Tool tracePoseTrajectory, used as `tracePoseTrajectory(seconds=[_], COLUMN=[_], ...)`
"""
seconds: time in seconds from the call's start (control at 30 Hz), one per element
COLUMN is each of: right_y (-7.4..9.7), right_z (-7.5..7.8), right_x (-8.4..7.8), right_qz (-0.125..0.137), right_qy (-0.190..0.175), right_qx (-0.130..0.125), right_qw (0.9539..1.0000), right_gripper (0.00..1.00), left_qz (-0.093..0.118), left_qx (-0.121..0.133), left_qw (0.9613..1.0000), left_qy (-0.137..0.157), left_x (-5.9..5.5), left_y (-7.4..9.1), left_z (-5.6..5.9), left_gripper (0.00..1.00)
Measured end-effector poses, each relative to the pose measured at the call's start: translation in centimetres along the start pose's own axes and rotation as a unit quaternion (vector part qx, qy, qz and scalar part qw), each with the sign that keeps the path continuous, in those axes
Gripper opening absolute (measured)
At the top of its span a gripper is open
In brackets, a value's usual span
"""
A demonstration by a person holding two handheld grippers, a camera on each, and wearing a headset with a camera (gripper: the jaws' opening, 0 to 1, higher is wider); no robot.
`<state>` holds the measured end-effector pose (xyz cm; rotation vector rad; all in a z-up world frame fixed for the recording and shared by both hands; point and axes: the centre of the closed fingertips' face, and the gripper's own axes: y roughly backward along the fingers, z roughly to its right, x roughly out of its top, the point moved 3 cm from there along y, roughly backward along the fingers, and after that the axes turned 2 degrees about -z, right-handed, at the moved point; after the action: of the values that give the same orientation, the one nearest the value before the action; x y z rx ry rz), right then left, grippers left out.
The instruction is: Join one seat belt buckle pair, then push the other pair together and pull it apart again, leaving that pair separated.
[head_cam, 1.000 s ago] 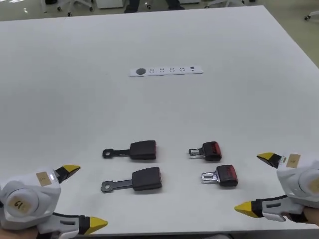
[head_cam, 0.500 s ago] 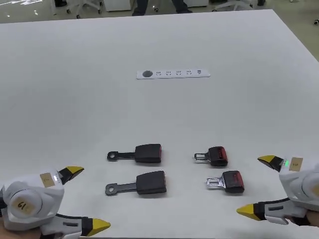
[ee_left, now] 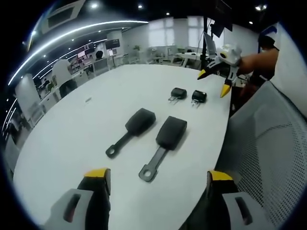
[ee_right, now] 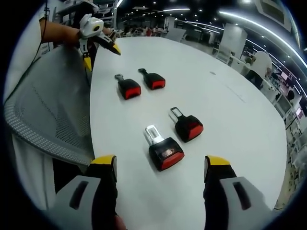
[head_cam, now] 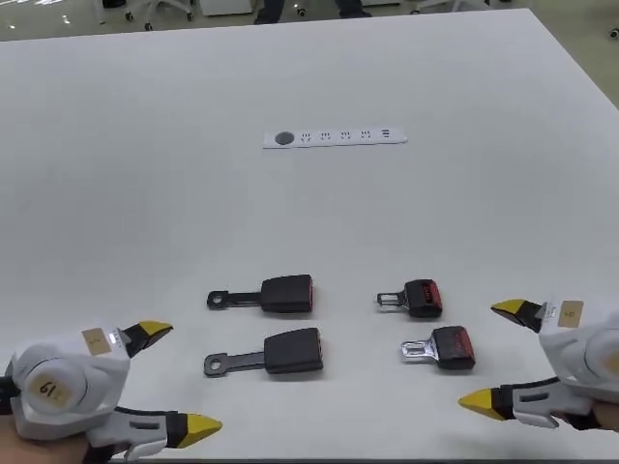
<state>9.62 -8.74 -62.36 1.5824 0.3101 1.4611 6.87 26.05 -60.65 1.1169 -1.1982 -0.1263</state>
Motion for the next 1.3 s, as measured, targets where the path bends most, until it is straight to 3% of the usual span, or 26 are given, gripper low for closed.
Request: tracePoseTrajectory(seconds=[0.07,0.13,0.23,0.47,0.67,0.87,0.97,1.13,1.3], right_y=[0.2,0.0,-0.3,-1.4,-2.1,-2.7,-3.5,-4.5,-5.2], right_z=[0.7,0.8,0.4,0.0,0.5,1.0,1.3,0.8,0.9], right_x=[0.4,0.7,0.8,0.9,0.7,0.1,-0.2,0.1,0.2], right_qz=[0.007,0.010,-0.002,-0.013,-0.029,-0.044,-0.050,-0.059,-0.068], right_qy=[0.004,0.005,0.037,0.064,0.080,0.076,0.083,0.079,0.090], right_qx=[-0.005,0.005,0.021,0.041,0.050,0.070,0.077,0.102,0.111], right_qw=[1.0000,0.9999,0.9991,0.9970,0.9951,0.9937,0.9924,0.9899,0.9875], right_gripper=[0.72,0.69,0.67,0.60,0.55,0.47,0.47,0.40,0.35], left_qz=[-0.002,0.003,-0.002,-0.001,-0.017,-0.026,-0.028,-0.030,-0.034], left_qx=[-0.001,-0.014,-0.030,-0.058,-0.085,-0.110,-0.117,-0.133,-0.139], left_qw=[1.0000,0.9999,0.9989,0.9952,0.9907,0.9868,0.9856,0.9822,0.9796], left_qy=[-0.006,-0.008,-0.037,-0.078,-0.105,-0.116,-0.118,-0.129,-0.142], left_x=[0.4,0.8,1.6,3.1,3.9,4.7,4.4,4.9,5.5], left_y=[-0.2,-0.3,-1.2,-3.4,-5.1,-6.9,-7.9,-8.6,-9.6], left_z=[-0.2,-0.4,0.3,1.5,2.2,2.3,2.3,3.1,2.6], left_gripper=[0.81,0.75,0.71,0.64,0.61,0.52,0.51,0.49,0.48])
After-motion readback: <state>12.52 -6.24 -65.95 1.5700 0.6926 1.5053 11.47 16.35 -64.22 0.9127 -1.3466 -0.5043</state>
